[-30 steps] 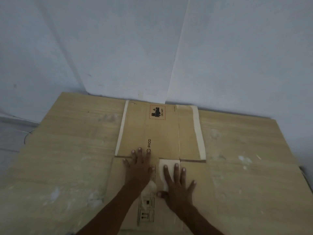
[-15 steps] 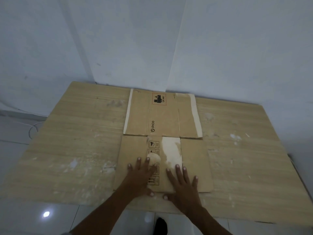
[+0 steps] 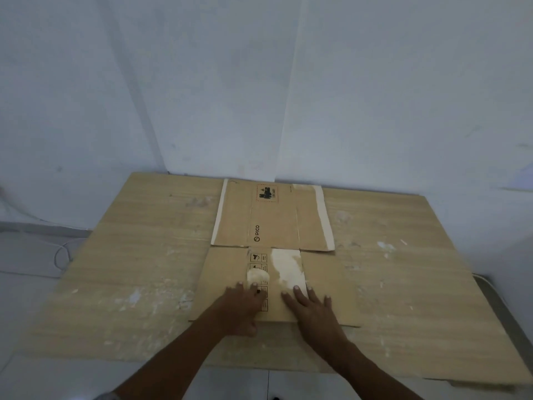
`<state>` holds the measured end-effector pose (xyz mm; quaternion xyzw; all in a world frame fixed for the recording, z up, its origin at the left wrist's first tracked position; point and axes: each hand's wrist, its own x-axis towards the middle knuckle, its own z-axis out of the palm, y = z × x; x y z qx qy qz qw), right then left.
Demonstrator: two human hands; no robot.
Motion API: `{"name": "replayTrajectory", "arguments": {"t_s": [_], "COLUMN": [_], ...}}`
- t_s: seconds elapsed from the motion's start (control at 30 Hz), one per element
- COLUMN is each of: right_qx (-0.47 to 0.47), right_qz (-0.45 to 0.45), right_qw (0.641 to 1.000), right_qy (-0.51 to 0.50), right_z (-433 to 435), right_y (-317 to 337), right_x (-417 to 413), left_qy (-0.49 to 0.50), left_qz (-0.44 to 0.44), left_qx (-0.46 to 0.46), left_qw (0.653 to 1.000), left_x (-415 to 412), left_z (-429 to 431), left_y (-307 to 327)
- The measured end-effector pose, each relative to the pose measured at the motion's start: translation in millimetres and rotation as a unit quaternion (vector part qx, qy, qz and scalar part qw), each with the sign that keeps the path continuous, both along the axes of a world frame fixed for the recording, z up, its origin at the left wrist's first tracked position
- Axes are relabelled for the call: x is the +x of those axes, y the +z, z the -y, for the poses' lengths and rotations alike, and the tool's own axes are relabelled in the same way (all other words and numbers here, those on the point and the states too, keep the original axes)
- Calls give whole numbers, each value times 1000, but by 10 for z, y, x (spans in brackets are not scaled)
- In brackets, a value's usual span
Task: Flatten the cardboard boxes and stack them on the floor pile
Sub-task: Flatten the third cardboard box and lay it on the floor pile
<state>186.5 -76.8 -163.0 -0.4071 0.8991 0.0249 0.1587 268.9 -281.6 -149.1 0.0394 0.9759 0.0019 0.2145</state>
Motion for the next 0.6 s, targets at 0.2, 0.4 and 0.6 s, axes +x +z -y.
{"name": "replayTrajectory", "arguments": {"t_s": [0.2, 0.4, 0.6], "right_qx": [29, 0, 23], "right_qz": [17, 2, 8], "right_qw": [999, 1000, 1000], "right_qy": [28, -29, -17], "right_z": [-56, -594, -1108], "right_y": [739, 999, 1182], "right_x": [-48, 178, 49], "left_qy": [47, -57, -12], "left_qz": [-40, -119, -54], "left_qx": [-33, -16, 5], "left_qw": [998, 991, 998], "left_x": [271, 467, 466], "left_z": [-99, -301, -985], "left_y": [347, 738, 1115]}}
